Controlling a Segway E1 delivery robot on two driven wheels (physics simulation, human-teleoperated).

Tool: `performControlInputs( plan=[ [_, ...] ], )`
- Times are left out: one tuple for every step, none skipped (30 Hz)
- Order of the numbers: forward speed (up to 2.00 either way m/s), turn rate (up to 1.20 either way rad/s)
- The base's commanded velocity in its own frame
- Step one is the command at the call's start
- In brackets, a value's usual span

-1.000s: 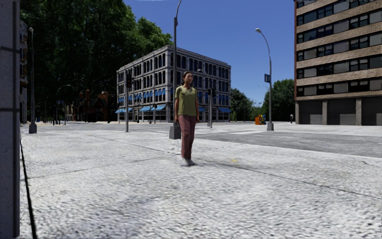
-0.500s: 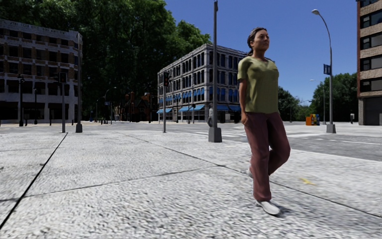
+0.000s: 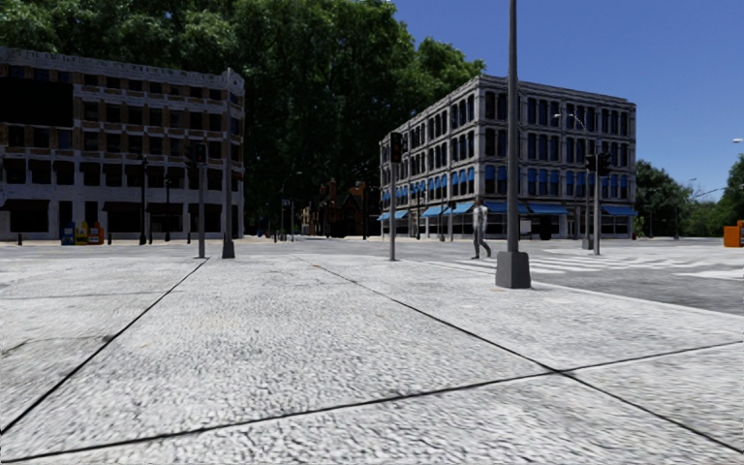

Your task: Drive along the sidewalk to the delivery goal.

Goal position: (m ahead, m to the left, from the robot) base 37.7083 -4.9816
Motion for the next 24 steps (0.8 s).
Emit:
performControlInputs(
  plan=[
    [2.0,0.49],
    [2.0,0.49],
    [2.0,0.48],
    [2.0,0.48],
    [2.0,0.47],
    [2.0,0.42],
    [2.0,0.41],
    [2.0,0.41],
    [2.0,0.36],
    [2.0,0.18],
    [2.0,0.07],
    [2.0,0.0],
    [2.0,0.0],
    [2.0,0.0],
    [2.0,0.0],
    [2.0,0.0],
    [2.0,0.0],
    [2.0,0.0],
    [2.0,0.0],
    [2.0,0.0],
    [2.0,0.0],
    [2.0,0.0],
    [2.0,0.0],
    [2.0,0.0]
  ],
)
